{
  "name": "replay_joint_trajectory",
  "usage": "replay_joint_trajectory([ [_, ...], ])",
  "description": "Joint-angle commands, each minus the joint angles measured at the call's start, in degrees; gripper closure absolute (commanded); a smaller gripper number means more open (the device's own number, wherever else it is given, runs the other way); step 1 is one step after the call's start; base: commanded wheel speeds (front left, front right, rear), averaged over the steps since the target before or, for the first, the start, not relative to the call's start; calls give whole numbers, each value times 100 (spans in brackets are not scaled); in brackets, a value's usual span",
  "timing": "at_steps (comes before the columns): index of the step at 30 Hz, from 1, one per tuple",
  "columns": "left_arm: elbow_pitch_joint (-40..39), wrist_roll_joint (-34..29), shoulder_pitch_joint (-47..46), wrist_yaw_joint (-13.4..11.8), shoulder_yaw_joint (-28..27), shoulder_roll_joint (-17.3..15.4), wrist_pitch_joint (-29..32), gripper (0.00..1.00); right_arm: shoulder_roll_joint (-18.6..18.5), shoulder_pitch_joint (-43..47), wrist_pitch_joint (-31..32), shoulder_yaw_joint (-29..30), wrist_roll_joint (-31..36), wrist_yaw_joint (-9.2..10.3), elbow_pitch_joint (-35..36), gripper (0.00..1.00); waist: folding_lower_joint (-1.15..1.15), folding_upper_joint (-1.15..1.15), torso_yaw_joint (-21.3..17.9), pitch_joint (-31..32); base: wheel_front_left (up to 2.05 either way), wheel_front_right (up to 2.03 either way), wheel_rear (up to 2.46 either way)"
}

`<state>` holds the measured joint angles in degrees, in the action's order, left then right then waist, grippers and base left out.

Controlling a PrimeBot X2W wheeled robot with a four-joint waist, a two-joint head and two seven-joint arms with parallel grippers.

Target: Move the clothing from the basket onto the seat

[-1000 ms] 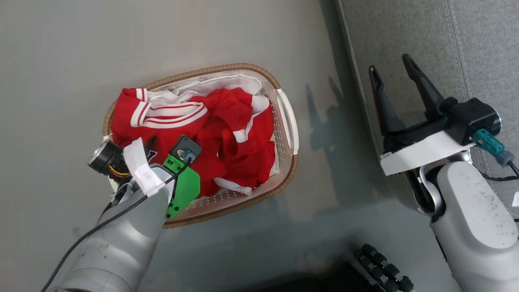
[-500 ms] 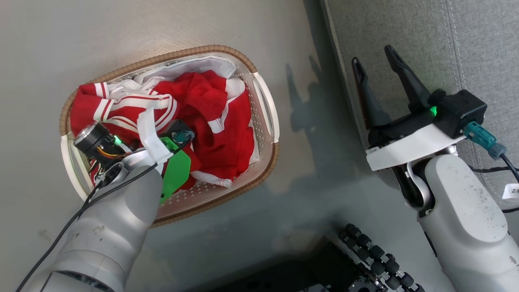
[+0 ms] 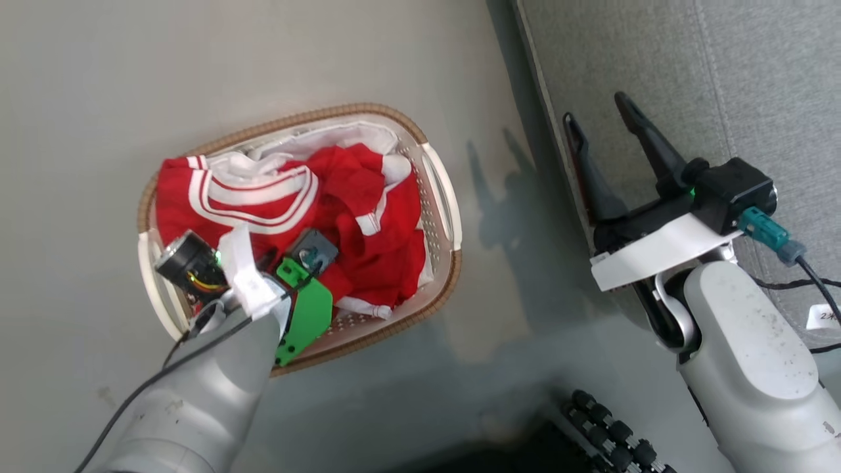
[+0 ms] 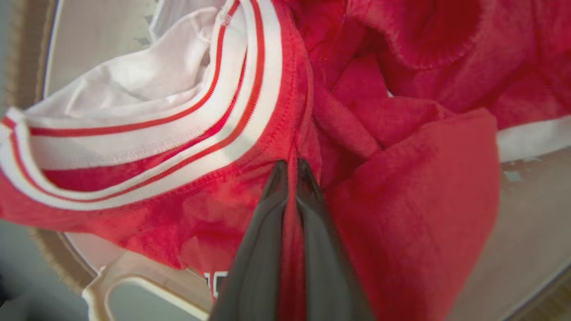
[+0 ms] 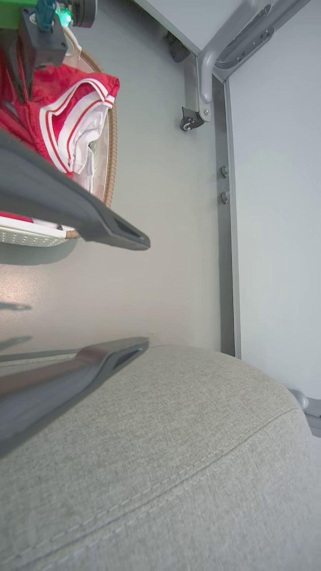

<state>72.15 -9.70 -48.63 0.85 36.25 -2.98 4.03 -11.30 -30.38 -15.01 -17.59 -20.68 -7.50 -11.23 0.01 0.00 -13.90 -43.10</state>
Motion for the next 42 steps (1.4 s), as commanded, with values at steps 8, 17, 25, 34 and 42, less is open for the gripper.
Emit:
replay_joint_trajectory([
  [8, -84, 616, 593, 135, -214, 5, -1544, 100, -26, 438, -25, -66, 67, 2, -219, 0, -1, 0, 339, 1243, 0, 0, 0],
  [17, -1240, 1547, 1404, 113, -140, 10, -1928, 100, 27, 1018, -25, 59, 129, 2, -421, 0, -1, 0, 625, 2355, 0, 0, 0],
  [25, -3096, 1789, 2052, -63, -330, 2, -1927, 100, 52, 1529, -24, 102, 216, 2, -545, 0, -1, 0, 887, 3101, 0, 0, 0],
  [34, -4695, 1840, 2642, 37, -752, 1, -1926, 100, 137, 2051, -24, -68, 286, 2, -699, 0, -1, 0, 1033, 3820, 0, 0, 0],
  [42, -5535, 2001, 2324, 99, -566, 0, -1928, 100, 38, 1993, -23, -970, 183, 2, -493, 0, -1, 0, 1254, 3996, 0, 0, 0],
])
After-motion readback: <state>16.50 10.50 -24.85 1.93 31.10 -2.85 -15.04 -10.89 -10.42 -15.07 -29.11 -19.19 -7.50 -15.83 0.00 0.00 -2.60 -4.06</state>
